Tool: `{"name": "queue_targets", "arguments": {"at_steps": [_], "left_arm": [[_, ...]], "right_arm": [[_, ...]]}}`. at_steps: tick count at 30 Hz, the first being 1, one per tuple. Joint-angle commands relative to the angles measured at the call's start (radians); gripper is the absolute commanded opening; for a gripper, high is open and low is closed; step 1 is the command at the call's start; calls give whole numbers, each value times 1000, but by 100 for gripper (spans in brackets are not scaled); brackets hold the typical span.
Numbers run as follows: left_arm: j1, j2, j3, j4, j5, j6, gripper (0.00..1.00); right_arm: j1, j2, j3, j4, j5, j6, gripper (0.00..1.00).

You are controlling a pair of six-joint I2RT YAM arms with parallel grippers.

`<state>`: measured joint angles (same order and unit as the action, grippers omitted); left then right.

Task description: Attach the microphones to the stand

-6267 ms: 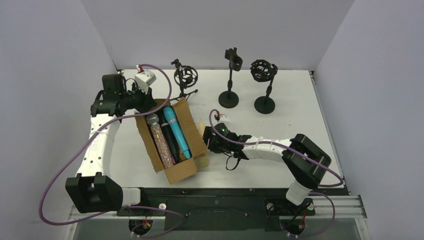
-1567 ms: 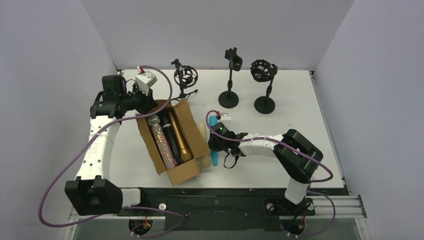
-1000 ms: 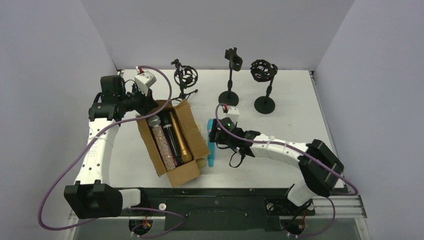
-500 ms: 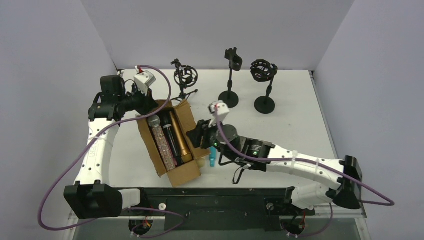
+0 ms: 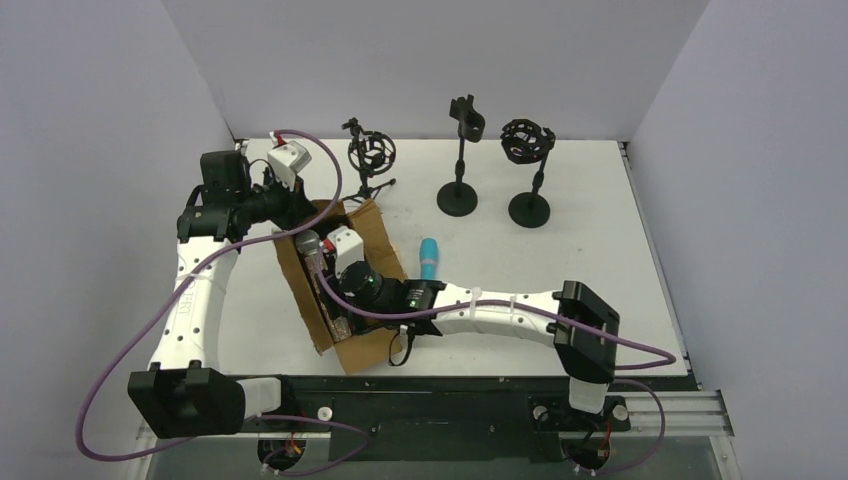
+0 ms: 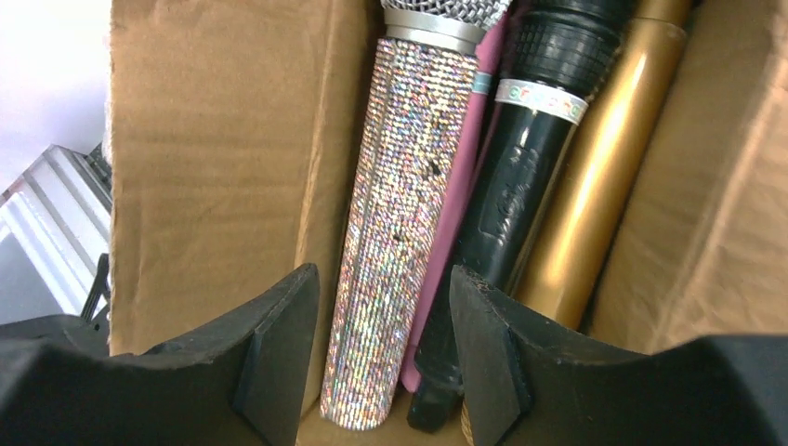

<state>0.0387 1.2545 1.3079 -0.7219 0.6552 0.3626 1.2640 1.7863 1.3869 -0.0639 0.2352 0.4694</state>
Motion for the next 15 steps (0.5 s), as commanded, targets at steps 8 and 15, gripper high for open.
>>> {"name": "queue_targets", "arguments": {"at_steps": [8, 15], "left_arm": [[3, -53, 60, 68, 40, -20, 0], [3, -59, 81, 59, 39, -27, 0]], "right_arm": [[-27, 146, 172, -23, -31, -24, 50], [-57, 204, 229, -65, -76, 34, 50]]}}
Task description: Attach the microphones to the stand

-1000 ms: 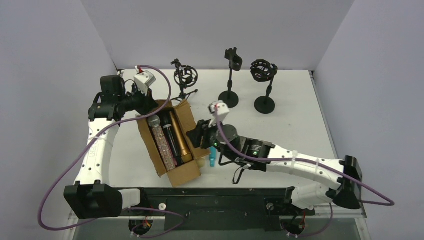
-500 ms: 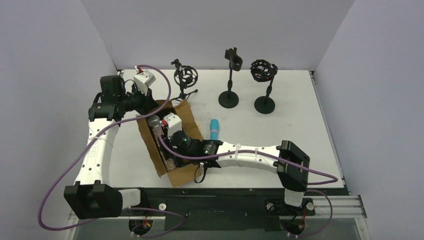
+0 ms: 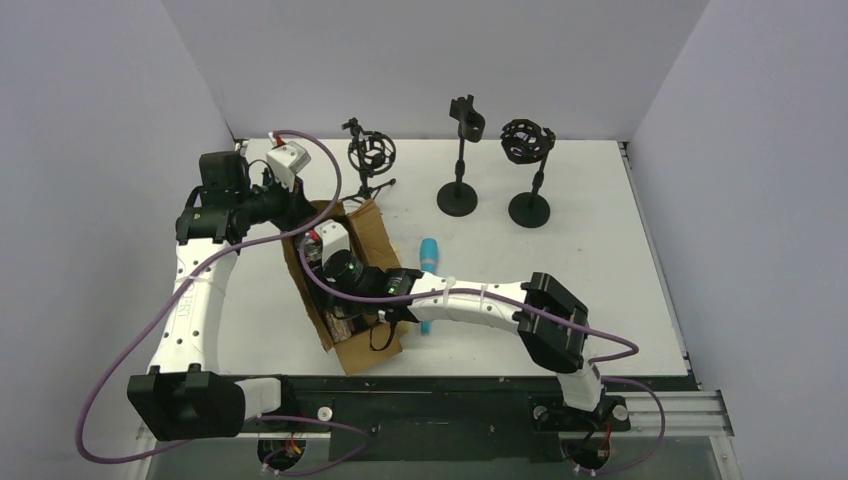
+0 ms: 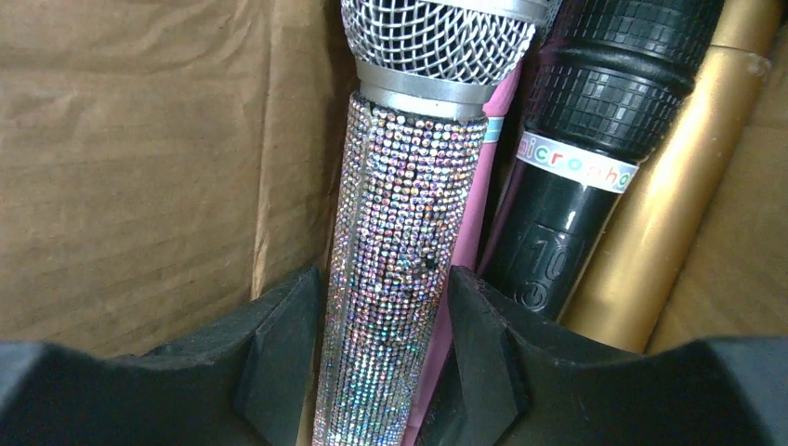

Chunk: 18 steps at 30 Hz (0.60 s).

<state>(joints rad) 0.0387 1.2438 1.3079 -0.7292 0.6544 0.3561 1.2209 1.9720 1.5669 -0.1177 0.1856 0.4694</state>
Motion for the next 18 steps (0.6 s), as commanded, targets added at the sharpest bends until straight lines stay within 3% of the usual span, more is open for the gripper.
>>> {"name": "queue_targets", "arguments": {"at_steps": [1, 4, 7, 12, 18], "left_arm": [[3, -50, 84, 64, 42, -19, 0], [3, -51, 87, 59, 48, -15, 0], [3, -54, 87, 57, 44, 1, 0], [3, -56, 74, 44, 15, 47, 0], [4, -48, 82, 45, -16, 69, 0]], "right_arm": [[-16, 27, 51, -10, -29, 37, 50], [-16, 51, 63, -10, -49, 42, 48], [-15, 35, 59, -12, -46, 43, 32], [-15, -96, -8, 40, -29, 31, 14], [-13, -259, -89, 75, -19, 59, 0]]}}
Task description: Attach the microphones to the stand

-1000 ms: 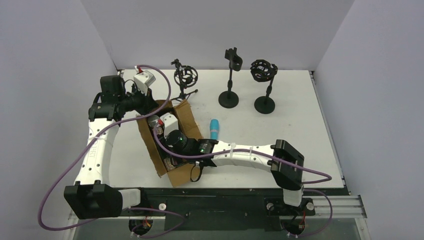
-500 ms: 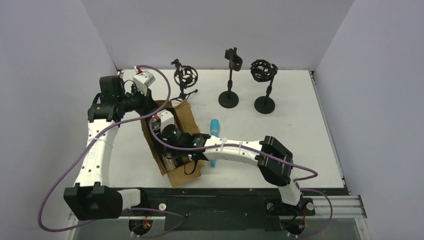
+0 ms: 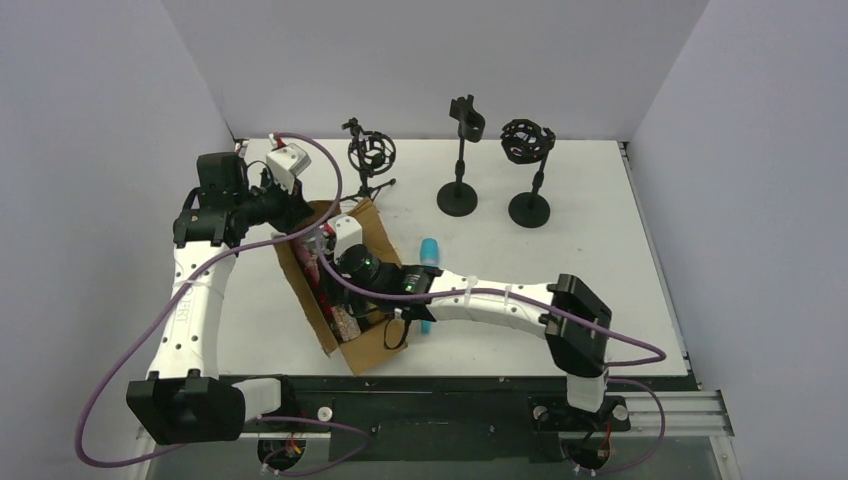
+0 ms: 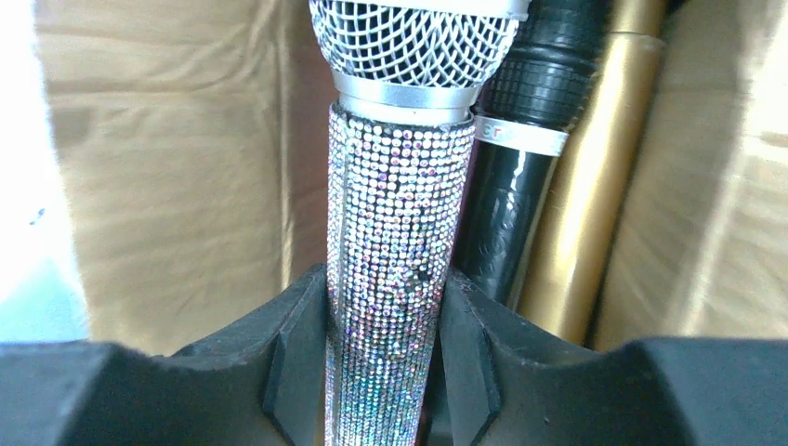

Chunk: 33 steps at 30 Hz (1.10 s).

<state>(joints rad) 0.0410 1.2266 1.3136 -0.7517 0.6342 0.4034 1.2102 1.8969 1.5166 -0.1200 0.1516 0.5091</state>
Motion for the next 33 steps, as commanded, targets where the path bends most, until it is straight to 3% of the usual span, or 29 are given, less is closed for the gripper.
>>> {"name": "queue_targets", "arguments": {"at_steps": [1, 9, 17, 21, 24, 33], "left_arm": [[2, -29, 77, 68, 3, 22, 0], [2, -29, 68, 97, 8, 12, 0], [1, -29, 46, 140, 13, -29, 0], [0, -33, 29, 153, 14, -33, 0], [0, -41, 18, 159, 22, -35, 0], [0, -76, -17, 176, 35, -21, 0]], "right_arm": [[-1, -201, -66, 82, 9, 27, 0], [-12, -479, -331, 74, 95, 70, 0], [-244, -734, -670, 23, 151, 158, 0], [-383, -728, -798, 40, 124, 172, 0], [-415, -674, -833, 69, 105, 158, 0], [-481, -410, -748, 112, 42, 108, 0]]}}
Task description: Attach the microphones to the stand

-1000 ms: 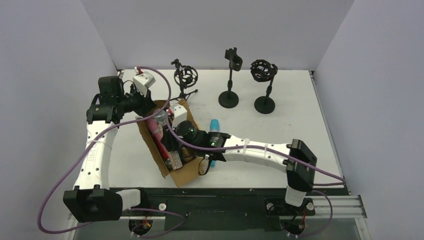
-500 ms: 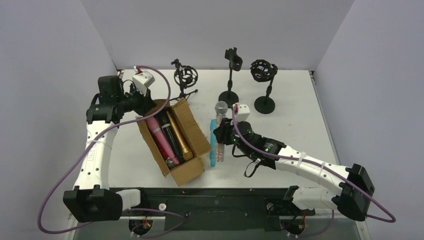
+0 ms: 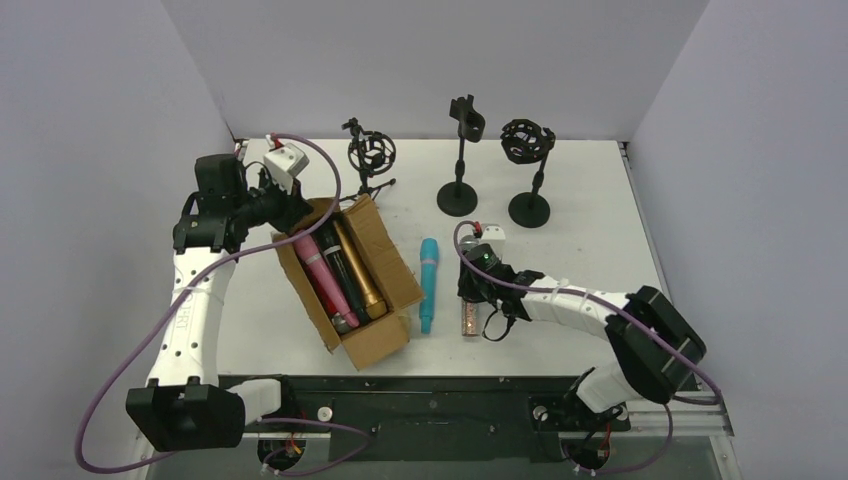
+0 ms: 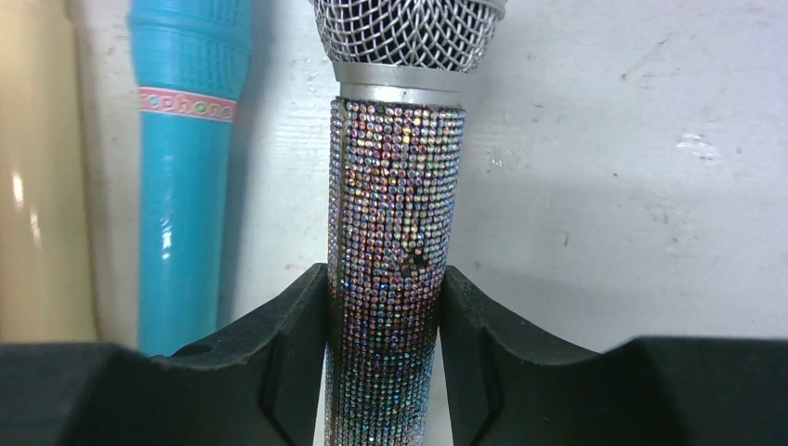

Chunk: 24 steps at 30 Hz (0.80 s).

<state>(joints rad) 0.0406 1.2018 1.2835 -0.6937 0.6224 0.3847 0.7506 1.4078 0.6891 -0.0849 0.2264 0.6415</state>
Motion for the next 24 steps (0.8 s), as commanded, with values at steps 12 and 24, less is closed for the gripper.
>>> {"name": "queue_targets", "arguments": {"at_steps": [12, 24], "left_arm": [[2, -17, 40, 45, 76, 53, 0], [1, 2, 46, 33, 80, 69, 0]], "right_arm": [[-23, 220, 143, 172, -109, 25, 40], [14, -38, 207, 27, -93, 13, 50]]}}
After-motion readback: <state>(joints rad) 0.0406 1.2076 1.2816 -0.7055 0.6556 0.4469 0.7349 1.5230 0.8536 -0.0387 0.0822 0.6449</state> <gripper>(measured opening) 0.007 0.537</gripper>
